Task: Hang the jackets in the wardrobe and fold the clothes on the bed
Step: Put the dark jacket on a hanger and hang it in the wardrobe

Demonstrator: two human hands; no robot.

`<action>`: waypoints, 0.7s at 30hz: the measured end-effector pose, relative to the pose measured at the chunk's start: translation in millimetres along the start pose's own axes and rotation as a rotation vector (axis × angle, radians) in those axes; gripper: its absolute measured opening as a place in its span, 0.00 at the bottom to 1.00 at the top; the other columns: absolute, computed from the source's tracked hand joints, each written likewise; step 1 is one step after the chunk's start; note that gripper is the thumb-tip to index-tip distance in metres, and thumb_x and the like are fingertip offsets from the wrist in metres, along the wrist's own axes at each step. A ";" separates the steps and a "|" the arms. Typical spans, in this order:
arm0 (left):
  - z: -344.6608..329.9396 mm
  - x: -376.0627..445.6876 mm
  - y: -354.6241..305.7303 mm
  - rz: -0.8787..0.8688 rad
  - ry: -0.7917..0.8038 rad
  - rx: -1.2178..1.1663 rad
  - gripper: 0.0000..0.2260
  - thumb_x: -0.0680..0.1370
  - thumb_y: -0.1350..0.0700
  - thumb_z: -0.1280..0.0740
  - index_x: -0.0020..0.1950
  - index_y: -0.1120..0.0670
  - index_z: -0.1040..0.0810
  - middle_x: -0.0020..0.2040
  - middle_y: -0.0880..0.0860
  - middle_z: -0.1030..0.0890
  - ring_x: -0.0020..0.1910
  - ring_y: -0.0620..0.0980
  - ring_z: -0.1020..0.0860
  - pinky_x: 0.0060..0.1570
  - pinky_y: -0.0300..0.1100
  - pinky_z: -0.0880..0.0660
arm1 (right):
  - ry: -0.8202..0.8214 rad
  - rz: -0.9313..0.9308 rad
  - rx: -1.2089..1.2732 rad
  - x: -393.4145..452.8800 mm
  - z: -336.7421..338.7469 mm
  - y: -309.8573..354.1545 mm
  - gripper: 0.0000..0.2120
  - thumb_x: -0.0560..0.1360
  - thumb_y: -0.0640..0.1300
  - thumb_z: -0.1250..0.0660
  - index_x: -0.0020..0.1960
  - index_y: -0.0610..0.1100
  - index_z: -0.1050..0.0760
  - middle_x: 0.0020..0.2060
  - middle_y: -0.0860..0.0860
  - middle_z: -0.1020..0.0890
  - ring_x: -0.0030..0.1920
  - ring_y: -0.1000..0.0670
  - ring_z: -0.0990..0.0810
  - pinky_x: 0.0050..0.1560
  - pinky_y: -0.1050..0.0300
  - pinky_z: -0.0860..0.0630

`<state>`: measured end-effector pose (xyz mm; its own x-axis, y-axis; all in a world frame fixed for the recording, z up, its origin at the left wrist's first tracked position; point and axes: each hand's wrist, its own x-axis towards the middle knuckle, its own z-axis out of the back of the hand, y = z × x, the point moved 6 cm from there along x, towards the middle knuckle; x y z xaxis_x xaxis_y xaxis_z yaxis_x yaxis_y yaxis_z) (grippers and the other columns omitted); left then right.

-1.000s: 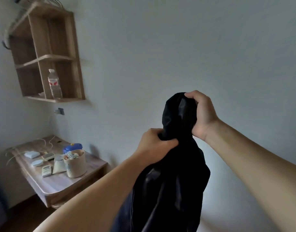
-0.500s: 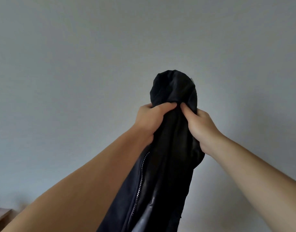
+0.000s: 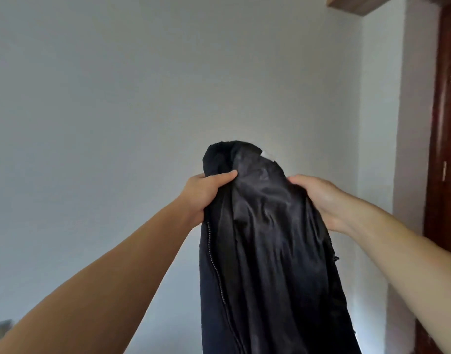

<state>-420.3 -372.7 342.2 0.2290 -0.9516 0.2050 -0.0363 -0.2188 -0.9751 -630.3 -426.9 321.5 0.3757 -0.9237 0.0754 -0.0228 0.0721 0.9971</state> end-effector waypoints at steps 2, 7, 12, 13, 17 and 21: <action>-14.6 16.7 23.7 0.028 0.006 0.008 0.17 0.69 0.51 0.23 0.53 0.58 0.18 0.45 0.55 0.14 0.44 0.54 0.15 0.40 0.45 0.19 | -0.055 -0.101 -0.162 -4.1 41.2 -27.0 0.11 0.76 0.45 0.35 0.45 0.38 0.19 0.42 0.41 0.15 0.39 0.44 0.16 0.42 0.55 0.21; -83.9 54.9 58.0 -0.009 0.172 0.008 0.12 0.72 0.51 0.24 0.49 0.57 0.17 0.43 0.53 0.14 0.41 0.51 0.15 0.34 0.40 0.20 | -0.168 -0.284 -0.515 -21.1 125.2 -83.7 0.07 0.74 0.40 0.30 0.51 0.42 0.18 0.45 0.46 0.14 0.48 0.45 0.15 0.52 0.49 0.20; -174.2 79.4 76.2 -0.098 0.426 0.084 0.09 0.74 0.49 0.26 0.48 0.53 0.16 0.41 0.48 0.14 0.40 0.45 0.15 0.32 0.34 0.22 | -0.431 -0.272 -0.591 -43.4 188.2 -108.2 0.14 0.69 0.42 0.24 0.53 0.51 0.21 0.45 0.52 0.15 0.45 0.50 0.17 0.41 0.55 0.20; -189.4 84.2 81.1 -0.116 0.472 0.119 0.08 0.74 0.49 0.27 0.47 0.52 0.16 0.41 0.46 0.14 0.40 0.44 0.16 0.33 0.33 0.22 | -0.531 -0.256 -0.609 -50.1 202.8 -110.4 0.14 0.69 0.43 0.23 0.52 0.50 0.21 0.45 0.52 0.15 0.45 0.50 0.17 0.40 0.54 0.19; -229.1 103.8 102.5 -0.241 0.582 0.310 0.06 0.74 0.46 0.29 0.43 0.47 0.17 0.40 0.44 0.15 0.40 0.42 0.17 0.38 0.34 0.21 | -0.814 -0.212 -0.743 -79.4 253.4 -116.4 0.13 0.69 0.49 0.23 0.51 0.47 0.18 0.43 0.52 0.16 0.43 0.52 0.18 0.39 0.58 0.22; -244.8 125.9 122.1 -0.454 0.638 0.741 0.14 0.77 0.44 0.34 0.44 0.54 0.19 0.39 0.50 0.19 0.38 0.49 0.21 0.39 0.39 0.25 | -0.825 -0.120 -0.619 -105.9 267.5 -115.7 0.01 0.69 0.48 0.24 0.39 0.53 0.15 0.33 0.57 0.16 0.36 0.57 0.16 0.32 0.68 0.26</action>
<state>-634.0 -572.1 269.6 -0.4841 -0.7985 0.3578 0.5717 -0.5982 -0.5615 -915.2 -438.1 199.7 -0.4124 -0.8912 0.1888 0.5404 -0.0725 0.8383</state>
